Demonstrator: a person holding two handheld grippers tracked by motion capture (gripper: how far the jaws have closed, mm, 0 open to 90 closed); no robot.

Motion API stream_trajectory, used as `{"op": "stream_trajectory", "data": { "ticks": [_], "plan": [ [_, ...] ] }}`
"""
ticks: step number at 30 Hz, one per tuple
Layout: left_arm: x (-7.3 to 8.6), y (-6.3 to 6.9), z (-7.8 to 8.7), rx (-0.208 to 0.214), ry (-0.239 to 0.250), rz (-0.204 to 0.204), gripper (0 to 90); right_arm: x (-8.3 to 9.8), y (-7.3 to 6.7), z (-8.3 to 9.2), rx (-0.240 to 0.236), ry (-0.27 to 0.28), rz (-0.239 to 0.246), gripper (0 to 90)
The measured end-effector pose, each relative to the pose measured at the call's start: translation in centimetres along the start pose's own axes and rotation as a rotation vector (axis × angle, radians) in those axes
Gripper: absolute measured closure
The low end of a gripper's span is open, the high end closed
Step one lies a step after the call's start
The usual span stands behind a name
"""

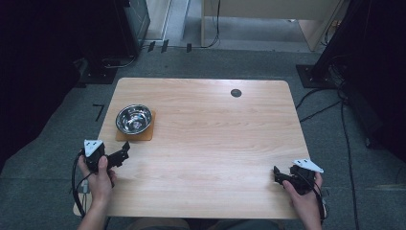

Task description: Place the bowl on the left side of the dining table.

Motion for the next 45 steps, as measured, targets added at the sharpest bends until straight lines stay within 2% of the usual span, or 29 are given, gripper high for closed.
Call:
{"op": "stream_trajectory", "data": {
  "ticks": [3,7,13,15,18,24,30,35,39,45],
  "plan": [
    [0.8,-0.3,0.4,-0.014,-0.009,-0.006,2.0,0.0,0.0,0.0,0.000,-0.001,0.000,12.0],
    [1.8,-0.8,0.8,-0.013,-0.024,-0.008,2.0,0.0,0.0,0.0,0.000,-0.001,0.000,12.0],
    [3.0,-1.4,1.3,-0.033,-0.049,-0.063,2.0,0.0,0.0,0.0,0.000,-0.001,0.001,12.0],
    [3.4,-1.8,1.5,-0.030,-0.053,-0.053,1.9,0.0,0.0,0.0,0.000,-0.001,0.001,12.0],
    [3.5,-2.0,1.9,-0.039,-0.044,-0.060,2.0,0.0,0.0,0.0,0.000,-0.001,0.001,12.0],
    [4.3,-2.2,2.8,-0.069,-0.077,-0.159,2.0,0.0,0.0,0.0,0.000,-0.001,0.001,12.0],
    [4.8,-2.3,3.3,-0.061,-0.153,-0.171,2.0,0.0,0.0,0.0,0.000,-0.001,0.001,12.0],
    [5.1,-2.5,3.5,-0.033,-0.200,-0.154,2.0,0.0,0.0,0.0,0.000,-0.001,0.001,12.0],
    [5.3,-2.6,3.1,-0.005,-0.287,-0.140,2.0,0.0,0.0,0.0,0.001,-0.001,0.001,12.0],
    [5.4,-2.3,2.9,-0.023,-0.309,-0.173,2.0,0.0,0.0,0.0,0.001,-0.001,0.001,12.0]
  ]
}}
Point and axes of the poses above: each handheld gripper's, and its own axes: z roughly backward along the jaws, x roughly out of its underside, y roughly to its right, the point moved 2 cm from there along -z, roughly forward along the jaws, and after that the axes turned 6 degrees about x, right-handed, at the moved point
